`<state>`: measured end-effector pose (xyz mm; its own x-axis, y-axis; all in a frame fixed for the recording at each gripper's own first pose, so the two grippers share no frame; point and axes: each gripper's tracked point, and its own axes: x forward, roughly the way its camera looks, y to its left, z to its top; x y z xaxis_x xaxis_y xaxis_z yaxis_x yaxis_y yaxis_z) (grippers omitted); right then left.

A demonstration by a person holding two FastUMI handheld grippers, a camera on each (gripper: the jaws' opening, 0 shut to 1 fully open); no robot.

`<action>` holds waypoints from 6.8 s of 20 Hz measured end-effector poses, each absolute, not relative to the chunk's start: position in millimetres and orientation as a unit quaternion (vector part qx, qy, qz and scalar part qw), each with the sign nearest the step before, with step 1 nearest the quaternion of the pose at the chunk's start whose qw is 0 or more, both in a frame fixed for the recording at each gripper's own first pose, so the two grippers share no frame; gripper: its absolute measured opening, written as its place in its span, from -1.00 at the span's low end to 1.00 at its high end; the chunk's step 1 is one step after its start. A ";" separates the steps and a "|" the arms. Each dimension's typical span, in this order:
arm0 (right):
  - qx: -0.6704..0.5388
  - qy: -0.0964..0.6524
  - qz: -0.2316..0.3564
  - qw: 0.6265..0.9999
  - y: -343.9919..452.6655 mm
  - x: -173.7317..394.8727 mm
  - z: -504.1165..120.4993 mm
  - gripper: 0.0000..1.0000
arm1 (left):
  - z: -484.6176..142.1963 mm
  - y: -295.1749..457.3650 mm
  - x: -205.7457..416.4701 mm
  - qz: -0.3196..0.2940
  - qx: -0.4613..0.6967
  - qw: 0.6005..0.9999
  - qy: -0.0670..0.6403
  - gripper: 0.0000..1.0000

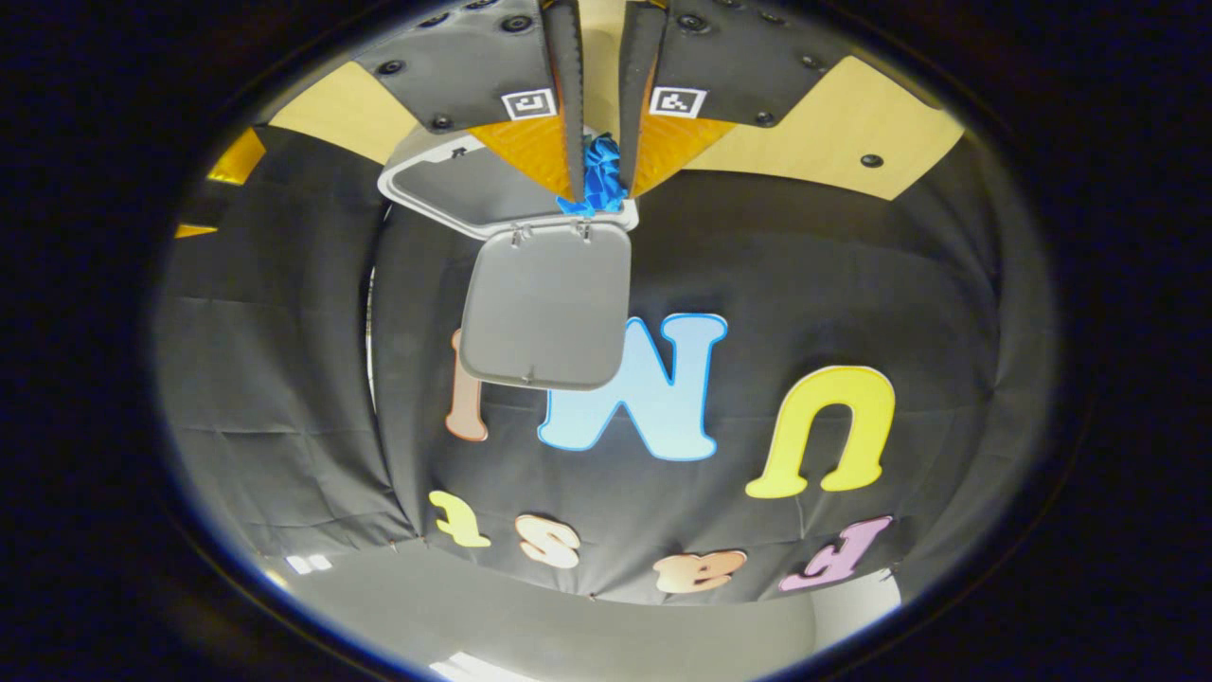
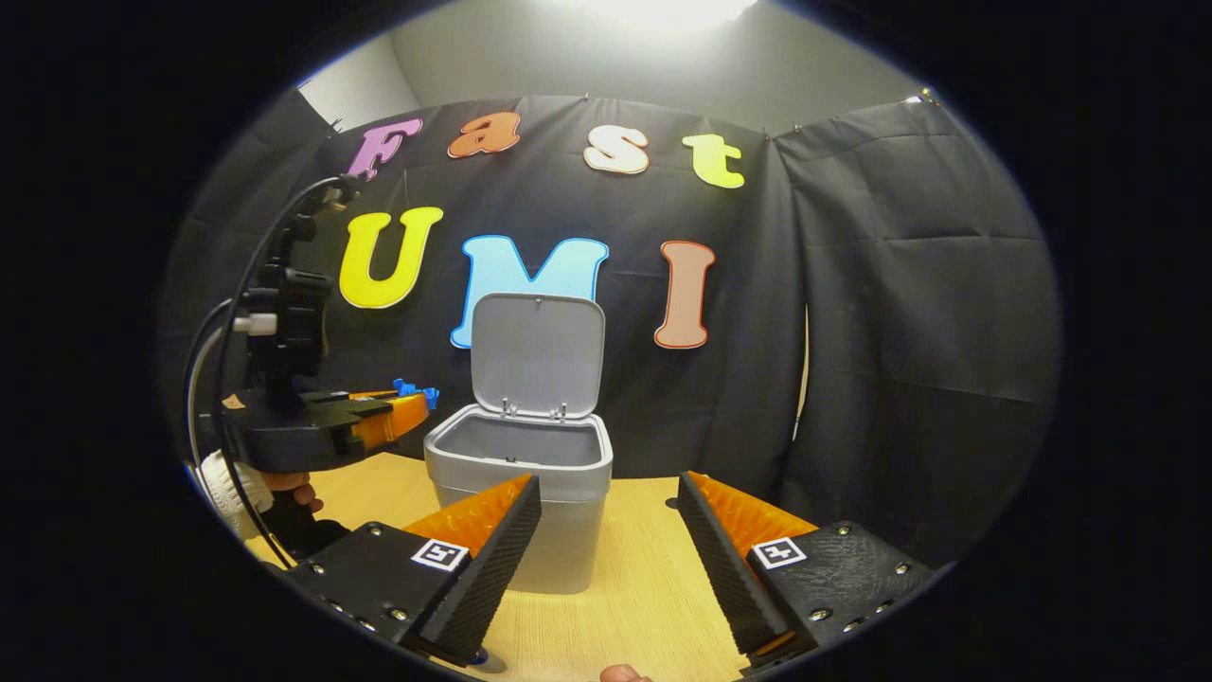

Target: Press the lid of the desktop garbage bin to open it, pick up the crumpled paper on the desktop and throw it into the bin, then pick up the pop can on the desktop and drop it into the bin, and finally close the garbage bin lid.

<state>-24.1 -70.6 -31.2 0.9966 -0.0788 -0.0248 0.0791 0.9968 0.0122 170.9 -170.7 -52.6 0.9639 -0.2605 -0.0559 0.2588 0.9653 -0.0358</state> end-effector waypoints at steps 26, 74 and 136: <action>0.015 0.032 -0.002 0.999 -46.5 -19.6 -49.4 0.89 | -63.7 -193.8 184.3 -0.162 -0.014 0.986 0.047 0.85; -0.028 0.302 0.236 0.923 71.5 -70.3 -221.8 0.68 | -65.6 -73.8 95.4 -0.034 -0.012 0.998 0.055 0.84; -0.042 0.013 0.058 0.997 -25.5 101.7 1.0 0.75 | -44.7 -67.8 86.1 -0.034 -0.006 0.999 0.031 0.86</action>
